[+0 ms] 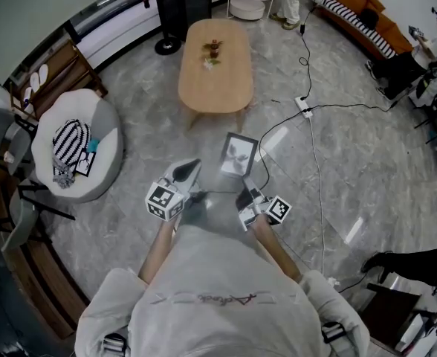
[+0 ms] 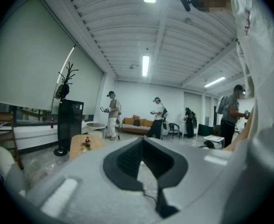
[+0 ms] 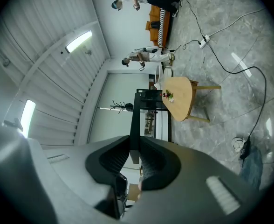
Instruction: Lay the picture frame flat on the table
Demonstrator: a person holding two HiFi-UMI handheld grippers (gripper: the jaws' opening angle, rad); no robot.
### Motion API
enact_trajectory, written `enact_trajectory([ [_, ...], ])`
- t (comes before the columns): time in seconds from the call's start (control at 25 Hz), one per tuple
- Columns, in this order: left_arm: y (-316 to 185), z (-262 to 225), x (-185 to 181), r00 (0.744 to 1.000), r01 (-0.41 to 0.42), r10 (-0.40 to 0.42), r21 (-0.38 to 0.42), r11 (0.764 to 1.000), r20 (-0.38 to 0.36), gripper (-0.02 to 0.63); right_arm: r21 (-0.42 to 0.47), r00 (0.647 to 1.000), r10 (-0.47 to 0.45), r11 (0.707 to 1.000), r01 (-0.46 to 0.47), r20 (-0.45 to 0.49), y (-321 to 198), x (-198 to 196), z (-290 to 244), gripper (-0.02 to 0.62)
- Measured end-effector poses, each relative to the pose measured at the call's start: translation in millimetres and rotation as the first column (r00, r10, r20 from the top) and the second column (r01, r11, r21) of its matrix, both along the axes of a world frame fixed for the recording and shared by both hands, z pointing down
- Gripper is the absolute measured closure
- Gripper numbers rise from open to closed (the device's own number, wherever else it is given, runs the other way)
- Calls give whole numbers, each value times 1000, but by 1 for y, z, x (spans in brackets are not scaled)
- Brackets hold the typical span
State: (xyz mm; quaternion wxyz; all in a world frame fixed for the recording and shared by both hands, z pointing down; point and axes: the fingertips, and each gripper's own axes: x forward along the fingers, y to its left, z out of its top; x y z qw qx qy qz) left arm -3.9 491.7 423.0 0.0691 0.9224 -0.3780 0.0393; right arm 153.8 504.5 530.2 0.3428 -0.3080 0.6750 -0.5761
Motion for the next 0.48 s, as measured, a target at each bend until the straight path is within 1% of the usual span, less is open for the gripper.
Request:
enact_trajectory([
  [0.2, -41, 0, -11, 1000, -9, 9, 0, 1000, 5, 607, -5, 1000, -3, 1000, 3, -12, -38, -10, 0, 522],
  [0.48, -103, -3, -21, 999, -42, 42, -12, 999, 13, 607, -7, 1000, 10, 1000, -10, -20, -96, -17, -9, 522],
])
